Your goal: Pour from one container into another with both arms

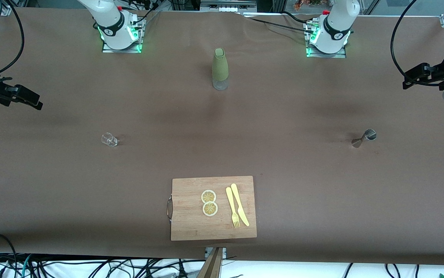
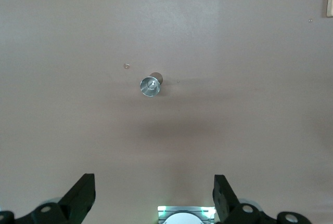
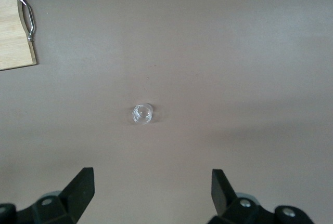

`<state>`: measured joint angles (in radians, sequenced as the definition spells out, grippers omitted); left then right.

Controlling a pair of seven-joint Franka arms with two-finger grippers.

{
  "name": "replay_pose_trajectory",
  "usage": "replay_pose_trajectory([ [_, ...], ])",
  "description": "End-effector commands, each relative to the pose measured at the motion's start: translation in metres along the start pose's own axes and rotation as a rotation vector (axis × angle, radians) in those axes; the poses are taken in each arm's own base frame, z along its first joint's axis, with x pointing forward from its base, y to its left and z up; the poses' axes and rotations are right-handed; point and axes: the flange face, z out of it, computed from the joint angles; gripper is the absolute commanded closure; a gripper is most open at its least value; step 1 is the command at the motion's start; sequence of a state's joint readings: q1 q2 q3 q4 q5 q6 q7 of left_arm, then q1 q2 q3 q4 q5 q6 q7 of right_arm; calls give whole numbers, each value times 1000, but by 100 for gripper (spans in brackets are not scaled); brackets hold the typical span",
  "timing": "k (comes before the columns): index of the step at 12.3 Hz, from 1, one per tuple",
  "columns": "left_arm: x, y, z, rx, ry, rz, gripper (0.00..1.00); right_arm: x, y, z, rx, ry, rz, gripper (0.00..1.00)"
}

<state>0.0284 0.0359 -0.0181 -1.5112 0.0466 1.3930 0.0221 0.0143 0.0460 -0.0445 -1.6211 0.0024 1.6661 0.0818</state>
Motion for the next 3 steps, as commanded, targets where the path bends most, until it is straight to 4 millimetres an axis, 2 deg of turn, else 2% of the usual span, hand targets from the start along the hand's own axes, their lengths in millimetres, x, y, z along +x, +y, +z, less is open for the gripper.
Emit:
replay_pose_trajectory([
  [1,-4,5,-9,-18,24,-20,0,-6,2,-4,-4,1,6,0],
  [3,-6,9,-13,-18,33,-11,0,-6,2,-4,-4,1,6,0],
])
